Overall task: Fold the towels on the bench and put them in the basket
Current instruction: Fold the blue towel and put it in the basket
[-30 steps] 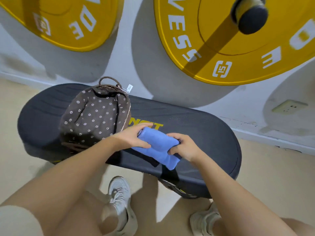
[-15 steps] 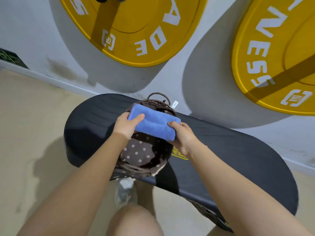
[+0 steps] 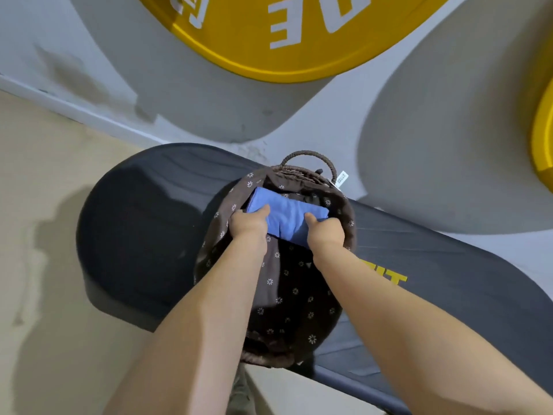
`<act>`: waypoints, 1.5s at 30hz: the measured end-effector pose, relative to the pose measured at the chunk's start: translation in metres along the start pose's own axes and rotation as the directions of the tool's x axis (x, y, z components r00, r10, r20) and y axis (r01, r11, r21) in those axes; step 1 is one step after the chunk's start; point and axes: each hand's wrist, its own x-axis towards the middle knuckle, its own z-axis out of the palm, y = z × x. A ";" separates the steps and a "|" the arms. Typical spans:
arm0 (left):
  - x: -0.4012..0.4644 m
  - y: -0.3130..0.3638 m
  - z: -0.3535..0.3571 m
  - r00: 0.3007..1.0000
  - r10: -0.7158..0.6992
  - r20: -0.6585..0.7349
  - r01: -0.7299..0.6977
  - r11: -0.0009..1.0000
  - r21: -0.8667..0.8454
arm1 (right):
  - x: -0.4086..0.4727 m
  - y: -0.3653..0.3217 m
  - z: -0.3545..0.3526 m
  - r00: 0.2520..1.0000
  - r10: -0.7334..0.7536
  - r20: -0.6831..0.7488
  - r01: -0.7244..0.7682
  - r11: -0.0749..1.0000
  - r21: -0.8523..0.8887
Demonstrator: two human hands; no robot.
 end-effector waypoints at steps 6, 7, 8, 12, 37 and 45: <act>-0.026 0.009 -0.005 0.977 0.211 0.024 -0.183 0.782 0.596 | -0.027 -0.020 -0.006 0.995 0.057 0.080 -0.021 0.919 -0.393; -0.039 0.010 -0.012 0.962 0.257 0.094 -0.252 0.695 0.673 | -0.039 -0.020 -0.016 0.995 -0.040 0.095 0.083 0.854 -0.513; -0.054 0.011 -0.022 0.922 0.337 0.191 -0.365 0.591 0.719 | -0.052 -0.016 -0.029 0.973 -0.209 0.094 0.222 0.748 -0.625; -0.098 -0.001 -0.065 0.591 0.655 0.472 -0.696 0.118 0.708 | -0.086 0.038 -0.072 0.822 -0.566 -0.060 0.393 0.641 -0.660; -0.017 0.067 -0.175 0.813 0.579 -0.063 -0.393 0.626 0.674 | -0.105 0.011 0.041 0.971 -0.192 0.141 0.165 0.969 0.184; -0.074 0.066 -0.178 0.721 0.678 0.143 -0.490 0.354 0.797 | -0.138 0.001 -0.012 0.909 -0.359 0.215 0.387 0.916 -0.106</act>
